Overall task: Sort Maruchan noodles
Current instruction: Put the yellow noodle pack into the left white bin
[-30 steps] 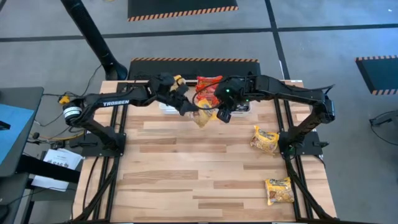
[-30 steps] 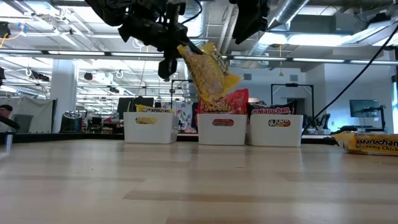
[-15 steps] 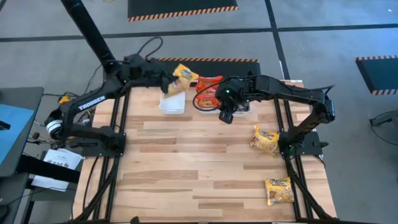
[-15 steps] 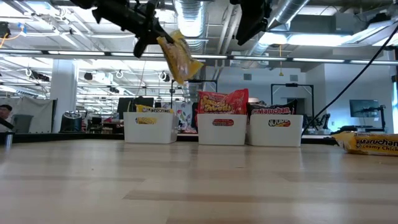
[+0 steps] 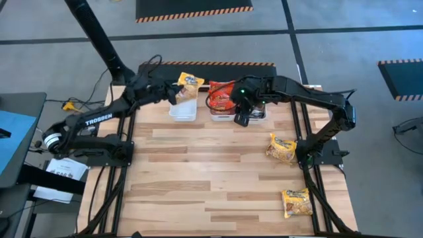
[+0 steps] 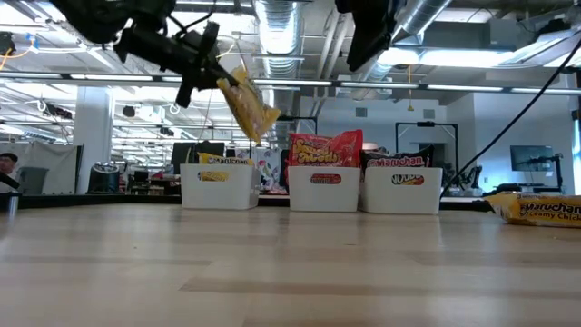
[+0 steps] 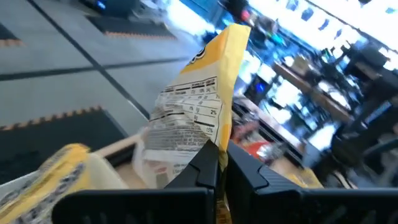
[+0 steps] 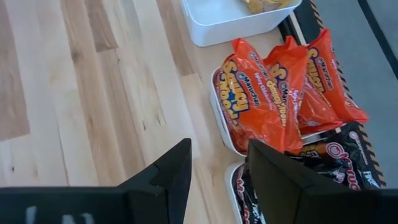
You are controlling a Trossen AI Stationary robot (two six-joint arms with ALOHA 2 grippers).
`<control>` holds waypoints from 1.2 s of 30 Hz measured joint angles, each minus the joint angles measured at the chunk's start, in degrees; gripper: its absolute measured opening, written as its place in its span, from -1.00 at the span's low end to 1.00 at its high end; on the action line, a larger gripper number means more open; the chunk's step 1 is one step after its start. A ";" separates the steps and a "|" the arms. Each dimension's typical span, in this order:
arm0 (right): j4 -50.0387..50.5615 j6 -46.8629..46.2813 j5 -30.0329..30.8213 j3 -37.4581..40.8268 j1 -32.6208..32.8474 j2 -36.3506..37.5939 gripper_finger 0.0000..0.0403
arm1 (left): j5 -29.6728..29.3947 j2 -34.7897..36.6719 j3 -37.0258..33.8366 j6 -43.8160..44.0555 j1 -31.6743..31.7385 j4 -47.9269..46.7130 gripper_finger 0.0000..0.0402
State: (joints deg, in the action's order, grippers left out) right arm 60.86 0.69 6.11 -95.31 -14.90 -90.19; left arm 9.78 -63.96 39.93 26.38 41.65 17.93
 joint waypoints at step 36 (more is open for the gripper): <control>-0.04 -0.22 0.00 0.02 -1.75 -0.04 -0.12 | -0.53 -19.15 -10.74 9.46 9.19 23.61 -1.00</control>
State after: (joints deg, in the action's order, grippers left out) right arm 60.82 0.47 6.11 -95.29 -16.64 -90.24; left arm 9.25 -83.11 29.19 35.84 50.84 41.54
